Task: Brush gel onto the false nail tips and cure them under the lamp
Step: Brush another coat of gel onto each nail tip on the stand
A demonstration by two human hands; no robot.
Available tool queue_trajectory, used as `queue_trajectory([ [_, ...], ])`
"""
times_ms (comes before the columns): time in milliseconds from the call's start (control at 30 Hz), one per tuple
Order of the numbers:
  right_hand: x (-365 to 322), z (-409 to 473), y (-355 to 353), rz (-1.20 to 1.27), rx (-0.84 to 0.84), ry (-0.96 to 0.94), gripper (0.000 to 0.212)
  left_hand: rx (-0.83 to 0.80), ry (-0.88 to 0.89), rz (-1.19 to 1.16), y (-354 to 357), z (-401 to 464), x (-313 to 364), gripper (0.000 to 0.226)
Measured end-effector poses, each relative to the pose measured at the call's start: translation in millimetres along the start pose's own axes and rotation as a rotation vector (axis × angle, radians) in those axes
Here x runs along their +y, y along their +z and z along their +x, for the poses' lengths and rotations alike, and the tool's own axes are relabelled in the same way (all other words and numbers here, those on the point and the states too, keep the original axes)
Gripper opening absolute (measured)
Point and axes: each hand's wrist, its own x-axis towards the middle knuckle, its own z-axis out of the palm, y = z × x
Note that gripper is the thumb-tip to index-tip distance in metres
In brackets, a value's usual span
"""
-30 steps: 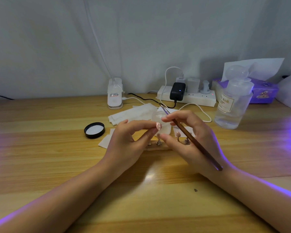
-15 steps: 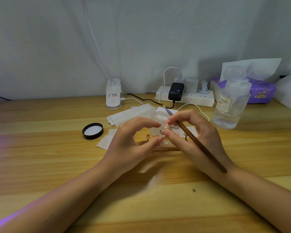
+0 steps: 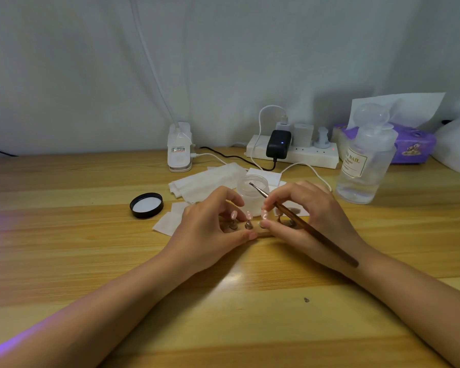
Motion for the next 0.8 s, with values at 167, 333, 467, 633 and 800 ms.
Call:
queue_trajectory([
  [167,1,-1,1,-0.036,0.009,-0.013,0.023,0.019,0.007,-0.016,-1,-2,0,0.038],
  [333,5,1,-9,-0.062,0.012,0.002,0.037,0.025,0.0,-0.008,-2,-3,1,0.038],
  [467,12,2,-13,-0.069,-0.047,0.018,0.029,0.015,-0.01,-0.007,-3,-3,2,0.036],
  [633,14,2,-12,-0.041,-0.054,0.003,0.02,0.022,-0.017,-0.005,-3,-3,1,0.036],
  [800,13,2,-11,-0.019,-0.045,-0.025,0.018,0.028,-0.011,-0.011,-3,-3,1,0.036],
])
